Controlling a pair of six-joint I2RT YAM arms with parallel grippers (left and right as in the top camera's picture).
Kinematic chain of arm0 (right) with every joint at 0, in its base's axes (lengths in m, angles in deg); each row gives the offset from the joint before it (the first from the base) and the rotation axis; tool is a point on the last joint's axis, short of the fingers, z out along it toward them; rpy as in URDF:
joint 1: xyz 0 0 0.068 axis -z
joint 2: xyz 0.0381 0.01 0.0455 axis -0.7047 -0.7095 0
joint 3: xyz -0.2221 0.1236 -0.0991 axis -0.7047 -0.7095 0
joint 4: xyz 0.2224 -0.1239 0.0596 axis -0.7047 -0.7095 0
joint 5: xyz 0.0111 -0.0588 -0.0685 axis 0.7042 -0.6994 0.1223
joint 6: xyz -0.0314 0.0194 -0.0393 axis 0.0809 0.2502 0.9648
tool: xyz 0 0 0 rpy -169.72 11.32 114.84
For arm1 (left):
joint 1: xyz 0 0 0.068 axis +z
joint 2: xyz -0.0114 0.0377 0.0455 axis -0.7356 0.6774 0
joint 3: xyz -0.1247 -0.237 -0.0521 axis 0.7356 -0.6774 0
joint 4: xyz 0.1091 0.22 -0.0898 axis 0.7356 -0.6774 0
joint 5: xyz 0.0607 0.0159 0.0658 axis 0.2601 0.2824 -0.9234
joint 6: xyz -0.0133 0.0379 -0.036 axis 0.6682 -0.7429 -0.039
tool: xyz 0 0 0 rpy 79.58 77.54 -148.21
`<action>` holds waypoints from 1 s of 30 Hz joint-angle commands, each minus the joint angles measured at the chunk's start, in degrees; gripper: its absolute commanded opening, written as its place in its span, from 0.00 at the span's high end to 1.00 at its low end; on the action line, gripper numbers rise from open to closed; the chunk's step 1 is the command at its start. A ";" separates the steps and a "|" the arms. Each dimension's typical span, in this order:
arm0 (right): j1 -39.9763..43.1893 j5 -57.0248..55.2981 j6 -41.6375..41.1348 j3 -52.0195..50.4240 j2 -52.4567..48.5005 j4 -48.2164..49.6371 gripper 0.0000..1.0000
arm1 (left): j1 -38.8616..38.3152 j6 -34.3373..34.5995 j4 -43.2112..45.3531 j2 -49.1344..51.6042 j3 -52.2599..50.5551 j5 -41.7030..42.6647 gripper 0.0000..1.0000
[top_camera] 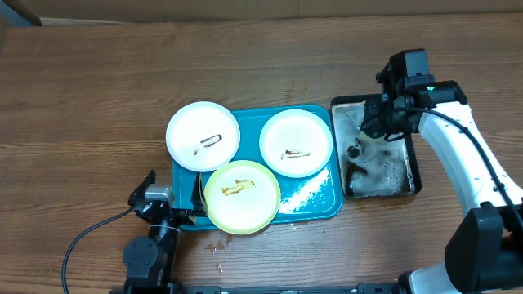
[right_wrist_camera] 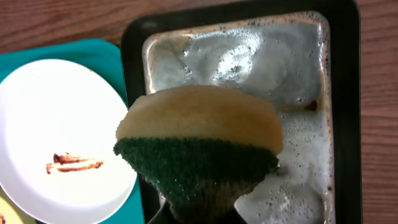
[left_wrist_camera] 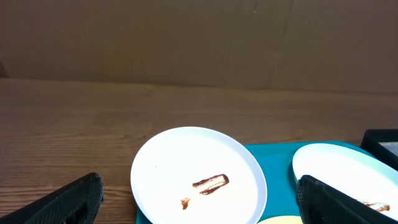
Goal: Clean dirty plates on tray and stack at the side
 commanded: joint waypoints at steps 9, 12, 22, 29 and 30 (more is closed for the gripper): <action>0.24 0.11 0.31 1.51 1.14 -0.70 0.96 | -0.11 -1.44 0.96 -0.61 0.04 6.84 0.00; 0.24 0.11 0.31 1.51 1.14 -0.79 0.96 | -0.11 -1.20 0.24 -0.52 1.27 10.86 0.00; 0.24 0.13 0.28 1.51 1.14 -1.36 0.96 | -0.09 -1.16 -15.50 10.75 22.21 8.83 0.00; 0.24 0.13 0.28 1.51 1.14 -1.88 0.96 | -0.11 -1.07 -33.75 34.01 46.88 10.21 0.00; 0.24 0.13 0.31 1.51 1.14 -1.95 0.96 | -0.11 -1.09 -36.44 37.46 50.27 10.62 0.00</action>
